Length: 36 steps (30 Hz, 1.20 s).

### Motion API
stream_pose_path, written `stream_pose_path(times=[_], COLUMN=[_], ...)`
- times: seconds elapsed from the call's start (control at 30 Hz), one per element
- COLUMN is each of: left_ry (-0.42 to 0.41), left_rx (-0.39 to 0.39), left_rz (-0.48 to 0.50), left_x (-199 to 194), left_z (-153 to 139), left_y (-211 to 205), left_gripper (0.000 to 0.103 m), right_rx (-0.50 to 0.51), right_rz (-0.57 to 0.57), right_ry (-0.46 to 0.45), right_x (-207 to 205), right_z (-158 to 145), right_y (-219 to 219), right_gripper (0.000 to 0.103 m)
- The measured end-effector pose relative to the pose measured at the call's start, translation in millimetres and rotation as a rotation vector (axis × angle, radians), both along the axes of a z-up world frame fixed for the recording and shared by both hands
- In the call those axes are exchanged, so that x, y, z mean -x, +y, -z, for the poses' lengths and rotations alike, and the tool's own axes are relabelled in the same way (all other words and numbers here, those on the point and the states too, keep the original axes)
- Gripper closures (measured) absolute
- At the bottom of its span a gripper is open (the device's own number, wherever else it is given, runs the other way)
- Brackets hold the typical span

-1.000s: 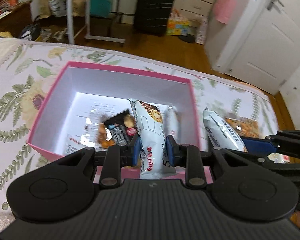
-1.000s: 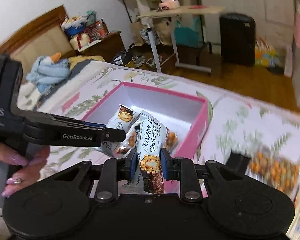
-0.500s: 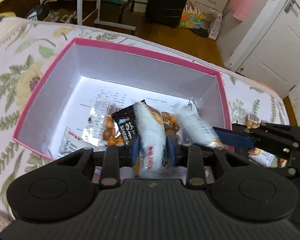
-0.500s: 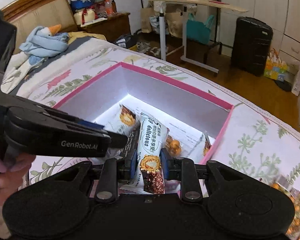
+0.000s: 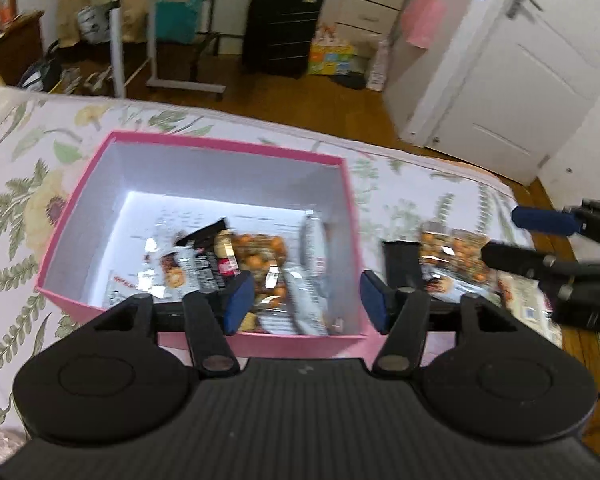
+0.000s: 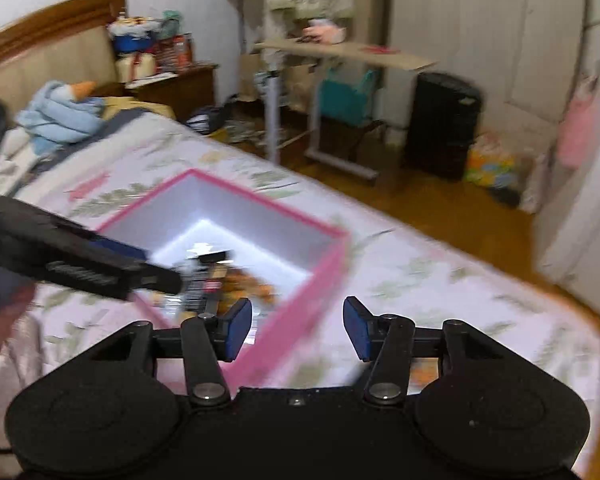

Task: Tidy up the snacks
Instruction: 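Open both tools to drop the wafer bars into the box, then grasp a black bar with the left tool while the right tool grasps another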

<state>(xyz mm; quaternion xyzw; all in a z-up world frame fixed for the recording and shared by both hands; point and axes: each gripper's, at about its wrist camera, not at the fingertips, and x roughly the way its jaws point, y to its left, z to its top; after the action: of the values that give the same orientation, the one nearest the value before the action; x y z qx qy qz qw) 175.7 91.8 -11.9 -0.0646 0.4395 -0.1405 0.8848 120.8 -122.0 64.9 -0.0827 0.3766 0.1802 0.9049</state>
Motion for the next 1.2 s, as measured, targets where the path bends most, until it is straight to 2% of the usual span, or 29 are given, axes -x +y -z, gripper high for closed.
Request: stream_pose_path(times=[0.1, 0.17, 0.3, 0.4, 0.5, 0.53, 0.6, 0.77, 0.83, 0.93, 1.0, 1.1, 1.2], left_ry=[-0.023, -0.028, -0.002, 0.011, -0.009, -0.032, -0.067, -0.039, -0.057, -0.074, -0.069, -0.115, -0.108], left_rx=[0.009, -0.003, 0.006, 0.019, 0.02, 0.016, -0.018, -0.033, -0.076, -0.126, -0.132, -0.166, -0.212], left_rz=[0.047, 0.072, 0.12, 0.154, 0.187, 0.197, 0.206, 0.214, 0.213, 0.207, 0.189, 0.155, 0.187], left_x=[7.7, 11.7, 13.3, 16.2, 19.4, 19.7, 17.6, -4.5, -11.5, -22.9, -29.9, -34.5, -39.6], left_z=[-6.4, -4.0, 8.0, 17.2, 27.5, 32.2, 44.6, 85.4, 99.8, 120.6, 131.3, 145.0, 158.2], left_y=[-18.5, -33.2, -61.0, -80.5, -101.5, -108.9, -123.9, -149.8, -162.3, -177.0, -182.5, -190.0, -198.4], left_gripper=[0.04, 0.04, 0.039, 0.039, 0.039, 0.035, 0.033, 0.032, 0.032, 0.03, 0.03, 0.029, 0.027], right_rx=[0.002, 0.004, -0.085, -0.08, -0.095, -0.115, -0.158, -0.123, -0.117, -0.155, -0.145, -0.103, -0.094], right_rz=[0.045, 0.126, 0.26, 0.332, 0.396, 0.415, 0.459, 0.619, 0.666, 0.706, 0.739, 0.774, 0.778], right_ry=[0.083, 0.079, 0.124, 0.134, 0.158, 0.169, 0.194, 0.187, 0.185, 0.23, 0.247, 0.227, 0.174], right_x=[3.5, 8.6, 25.7, 44.8, 62.0, 67.7, 76.1, 100.9, 110.8, 119.3, 123.6, 125.8, 125.0], right_z=[-1.0, 5.9, 20.4, 31.0, 48.5, 57.5, 81.7, 130.0, 143.5, 165.2, 178.0, 191.9, 196.5], right_y=[-30.5, -53.2, -96.4, -118.4, -132.7, -139.1, -148.6, -151.5, -150.1, -150.7, -147.4, -139.8, -138.2], right_gripper=[0.034, 0.034, 0.034, 0.033, 0.033, 0.032, 0.031, 0.031, 0.031, 0.031, 0.03, 0.028, 0.025])
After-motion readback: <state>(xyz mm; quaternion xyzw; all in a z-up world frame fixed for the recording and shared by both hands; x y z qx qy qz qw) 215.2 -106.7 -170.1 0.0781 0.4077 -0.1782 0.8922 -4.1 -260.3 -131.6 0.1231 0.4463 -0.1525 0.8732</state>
